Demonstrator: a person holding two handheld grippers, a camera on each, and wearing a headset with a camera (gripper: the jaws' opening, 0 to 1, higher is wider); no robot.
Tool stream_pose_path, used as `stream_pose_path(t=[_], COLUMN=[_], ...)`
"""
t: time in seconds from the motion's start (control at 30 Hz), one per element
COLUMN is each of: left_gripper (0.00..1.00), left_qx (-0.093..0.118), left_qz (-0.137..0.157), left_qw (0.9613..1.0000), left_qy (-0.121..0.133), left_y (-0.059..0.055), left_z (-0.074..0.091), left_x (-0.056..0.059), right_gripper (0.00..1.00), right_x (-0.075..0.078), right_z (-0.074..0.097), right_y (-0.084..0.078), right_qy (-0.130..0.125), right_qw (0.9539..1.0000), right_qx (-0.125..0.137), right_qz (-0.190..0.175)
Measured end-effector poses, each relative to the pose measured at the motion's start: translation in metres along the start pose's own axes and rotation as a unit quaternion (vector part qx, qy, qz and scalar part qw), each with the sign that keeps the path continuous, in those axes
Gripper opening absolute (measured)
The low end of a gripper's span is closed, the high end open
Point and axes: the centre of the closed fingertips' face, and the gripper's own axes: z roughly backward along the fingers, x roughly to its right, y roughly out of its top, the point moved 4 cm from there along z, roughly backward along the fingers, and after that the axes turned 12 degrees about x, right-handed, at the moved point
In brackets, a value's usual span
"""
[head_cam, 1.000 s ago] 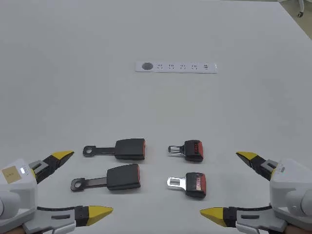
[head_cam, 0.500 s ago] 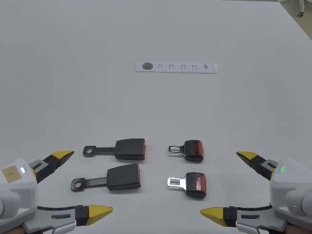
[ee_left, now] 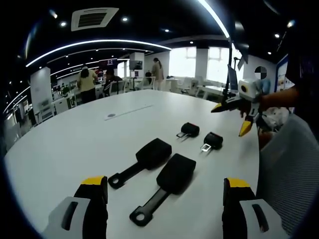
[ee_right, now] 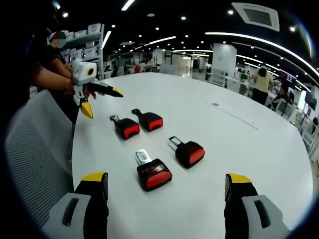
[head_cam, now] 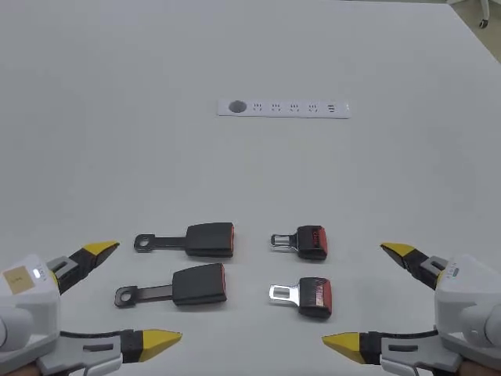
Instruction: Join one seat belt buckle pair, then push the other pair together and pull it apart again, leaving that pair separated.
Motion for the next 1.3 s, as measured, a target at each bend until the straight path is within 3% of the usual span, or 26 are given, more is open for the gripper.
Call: stream_pose_path(t=[1.3], left_gripper=[0.98], left_qx=[0.000], left_qz=[-0.001], left_qw=[1.0000], left_qy=[-0.001], left_y=[-0.0054], left_z=[0.0000], left_x=[-0.0019], right_gripper=[0.99], right_x=[-0.0008], right_z=[0.0020], right_y=[0.0027], right_qy=[0.001], right_qw=[1.0000], right_qx=[0.000], right_qz=[0.006])
